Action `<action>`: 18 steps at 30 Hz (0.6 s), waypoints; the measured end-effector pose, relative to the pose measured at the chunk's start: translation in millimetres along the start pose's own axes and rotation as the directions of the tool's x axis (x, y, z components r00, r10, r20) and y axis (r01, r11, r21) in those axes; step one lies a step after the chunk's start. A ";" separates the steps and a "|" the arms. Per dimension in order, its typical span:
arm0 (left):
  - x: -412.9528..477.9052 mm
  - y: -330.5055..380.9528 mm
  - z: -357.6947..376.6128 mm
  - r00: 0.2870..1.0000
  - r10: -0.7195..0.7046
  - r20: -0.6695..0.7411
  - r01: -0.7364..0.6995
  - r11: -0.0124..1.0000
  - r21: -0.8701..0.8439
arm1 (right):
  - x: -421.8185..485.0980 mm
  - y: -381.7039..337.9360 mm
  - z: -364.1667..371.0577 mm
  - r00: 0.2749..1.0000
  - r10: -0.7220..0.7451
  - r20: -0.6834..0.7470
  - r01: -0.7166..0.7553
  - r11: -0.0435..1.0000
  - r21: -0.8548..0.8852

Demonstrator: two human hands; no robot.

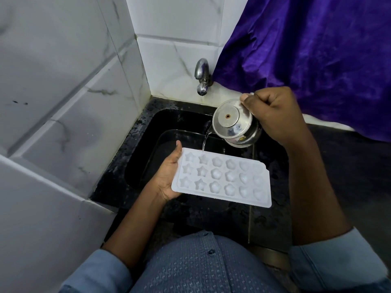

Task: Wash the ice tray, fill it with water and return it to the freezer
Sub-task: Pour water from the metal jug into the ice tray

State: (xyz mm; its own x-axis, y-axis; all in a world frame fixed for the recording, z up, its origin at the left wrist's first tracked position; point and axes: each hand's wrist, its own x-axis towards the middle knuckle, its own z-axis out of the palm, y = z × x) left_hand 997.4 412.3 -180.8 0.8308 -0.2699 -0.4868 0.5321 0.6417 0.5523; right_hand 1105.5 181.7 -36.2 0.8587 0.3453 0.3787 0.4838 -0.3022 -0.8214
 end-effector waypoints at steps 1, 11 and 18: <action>-0.4 0.2 -0.2 1.000 0.000 -0.001 0.000 1.000 -0.002 | 0.3 -0.6 0.0 1.000 0.003 -0.001 -0.003 1.000 0.001; -0.5 0.7 -1.2 0.999 -0.010 0.034 0.010 1.000 -0.017 | 1.6 -4.8 -2.3 1.000 -0.001 -0.003 0.001 1.000 -0.012; 2.8 -0.6 -0.5 0.998 -0.027 0.064 0.028 1.000 -0.014 | 4.1 -3.9 3.8 1.000 0.012 -0.002 -0.012 0.999 -0.038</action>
State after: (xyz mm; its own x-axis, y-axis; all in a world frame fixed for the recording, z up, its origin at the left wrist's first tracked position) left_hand 999.4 411.5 -182.8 0.8250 -0.3324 -0.4570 0.5526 0.6440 0.5291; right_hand 1106.5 187.7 -33.0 0.8650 0.3394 0.3695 0.4791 -0.3401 -0.8092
